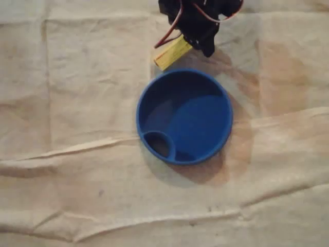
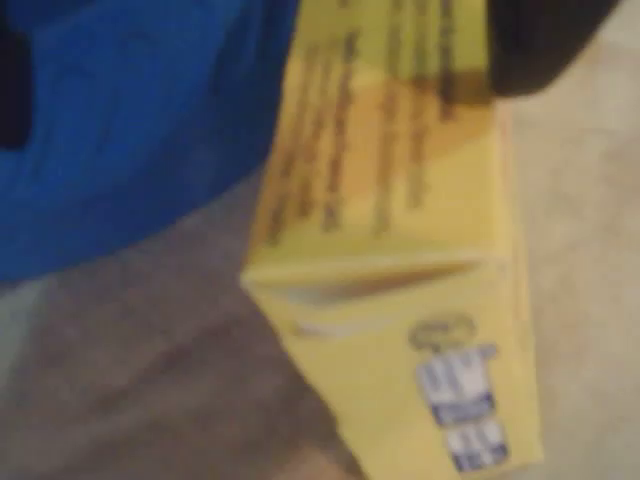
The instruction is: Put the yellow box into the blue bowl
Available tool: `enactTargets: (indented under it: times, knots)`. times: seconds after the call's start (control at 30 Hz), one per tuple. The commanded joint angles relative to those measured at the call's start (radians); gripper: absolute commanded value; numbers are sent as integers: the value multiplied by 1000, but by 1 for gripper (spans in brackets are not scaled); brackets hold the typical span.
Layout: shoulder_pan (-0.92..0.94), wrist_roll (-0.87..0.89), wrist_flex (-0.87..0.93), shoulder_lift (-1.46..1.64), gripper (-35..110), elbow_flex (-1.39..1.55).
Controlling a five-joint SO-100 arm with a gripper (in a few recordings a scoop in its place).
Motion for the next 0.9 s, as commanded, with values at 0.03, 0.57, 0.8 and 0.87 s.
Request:
enactTargets:
  times: [0.03,0.57,0.8,0.87]
  knots:
    - [9,-8,9,11,25,-29]
    - [37,-6,11,28,25,-34]
    - [32,2,12,12,25,-26]
    - [34,-2,12,12,25,-17]
